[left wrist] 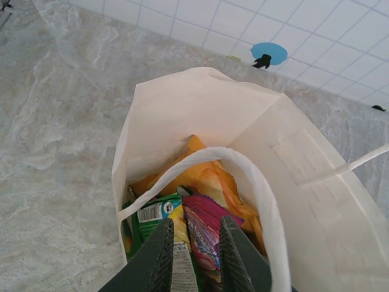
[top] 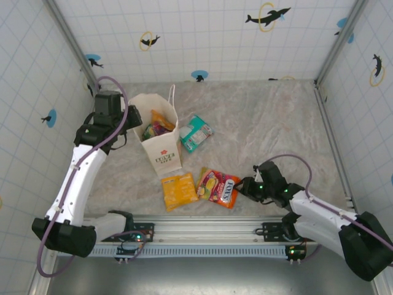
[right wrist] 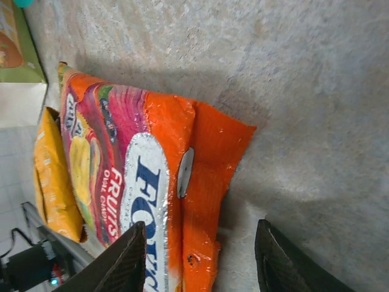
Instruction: Place the snacks into the paper bag
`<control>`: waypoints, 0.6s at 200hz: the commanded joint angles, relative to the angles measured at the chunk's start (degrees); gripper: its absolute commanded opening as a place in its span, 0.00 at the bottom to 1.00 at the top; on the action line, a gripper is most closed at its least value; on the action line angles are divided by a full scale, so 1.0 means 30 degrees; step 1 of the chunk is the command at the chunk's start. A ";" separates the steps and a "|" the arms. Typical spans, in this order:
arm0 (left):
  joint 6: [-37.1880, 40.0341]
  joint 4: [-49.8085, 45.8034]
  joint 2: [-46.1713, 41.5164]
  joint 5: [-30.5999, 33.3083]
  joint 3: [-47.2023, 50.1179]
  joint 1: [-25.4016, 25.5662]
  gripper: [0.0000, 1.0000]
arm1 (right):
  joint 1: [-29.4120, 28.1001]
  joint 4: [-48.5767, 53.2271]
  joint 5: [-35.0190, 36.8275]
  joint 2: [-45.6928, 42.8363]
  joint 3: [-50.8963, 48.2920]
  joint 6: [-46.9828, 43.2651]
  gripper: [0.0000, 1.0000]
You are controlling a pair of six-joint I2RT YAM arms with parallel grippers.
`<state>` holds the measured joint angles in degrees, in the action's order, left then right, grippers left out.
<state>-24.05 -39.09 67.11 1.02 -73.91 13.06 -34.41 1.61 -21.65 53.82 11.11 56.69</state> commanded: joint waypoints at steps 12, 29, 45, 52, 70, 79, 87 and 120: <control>-0.0037 0.0257 -0.0163 -0.0122 -0.0127 -0.0121 0.24 | 0.0104 -0.2444 -0.1423 0.0165 -0.1039 0.1560 0.50; -0.0090 0.0231 -0.0090 -0.0250 -0.0065 -0.0106 0.24 | 0.0105 -0.3264 -0.1598 0.0265 -0.1321 0.1749 0.49; -0.0154 0.0283 -0.0056 -0.0336 -0.0032 -0.0078 0.24 | 0.0132 -0.4249 -0.1795 0.0596 -0.1572 0.2010 0.49; -0.0182 0.0260 -0.0096 -0.0361 -0.0021 -0.0124 0.24 | 0.0119 -0.4662 -0.1903 0.0781 -0.1648 0.2120 0.48; -0.0159 0.0270 -0.0090 -0.0364 -0.0083 -0.0095 0.24 | 0.0106 -0.5556 -0.2069 0.1520 -0.1699 0.2256 0.48; -0.0164 0.0282 -0.0097 -0.0379 -0.0106 -0.0103 0.24 | 0.0126 -0.5893 -0.2078 0.1902 -0.1649 0.2221 0.47; -0.0171 0.0290 -0.0134 -0.0369 -0.0119 -0.0095 0.24 | 0.0104 -0.6235 -0.2085 0.2240 -0.1583 0.2202 0.47; -0.0145 0.0336 -0.0187 -0.0368 -0.0039 -0.0108 0.24 | 0.0045 -0.7848 -0.2276 0.4085 -0.1287 0.2010 0.45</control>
<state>-24.08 -38.89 67.11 0.56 -73.91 13.06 -34.39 -16.97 -27.86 62.41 7.16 62.76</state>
